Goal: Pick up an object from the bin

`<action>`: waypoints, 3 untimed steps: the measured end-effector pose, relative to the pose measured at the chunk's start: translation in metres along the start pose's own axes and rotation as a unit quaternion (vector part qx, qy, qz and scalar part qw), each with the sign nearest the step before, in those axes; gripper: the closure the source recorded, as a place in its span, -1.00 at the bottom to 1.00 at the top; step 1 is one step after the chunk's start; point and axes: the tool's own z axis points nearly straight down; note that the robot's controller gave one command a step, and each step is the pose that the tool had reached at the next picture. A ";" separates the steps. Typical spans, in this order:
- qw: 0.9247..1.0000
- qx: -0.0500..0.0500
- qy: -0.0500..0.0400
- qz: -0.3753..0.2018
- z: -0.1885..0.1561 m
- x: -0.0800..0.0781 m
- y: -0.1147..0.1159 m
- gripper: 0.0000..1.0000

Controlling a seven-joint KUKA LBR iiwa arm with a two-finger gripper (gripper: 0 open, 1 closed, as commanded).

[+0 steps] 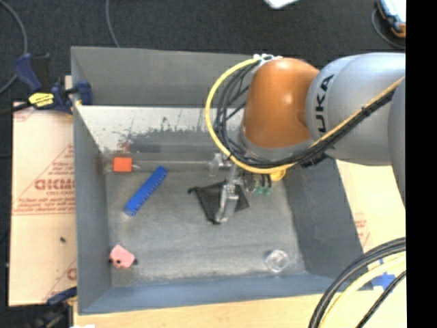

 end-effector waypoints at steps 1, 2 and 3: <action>1.000 0.000 0.000 0.000 0.000 0.000 0.000 -1.00; 1.000 0.001 -0.001 -0.008 0.095 -0.031 -0.032 -1.00; 0.991 0.000 -0.002 -0.135 0.065 -0.048 -0.024 -1.00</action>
Offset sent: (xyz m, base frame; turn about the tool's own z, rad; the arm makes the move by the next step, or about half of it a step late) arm 0.0284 -0.0309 -0.0932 -0.0193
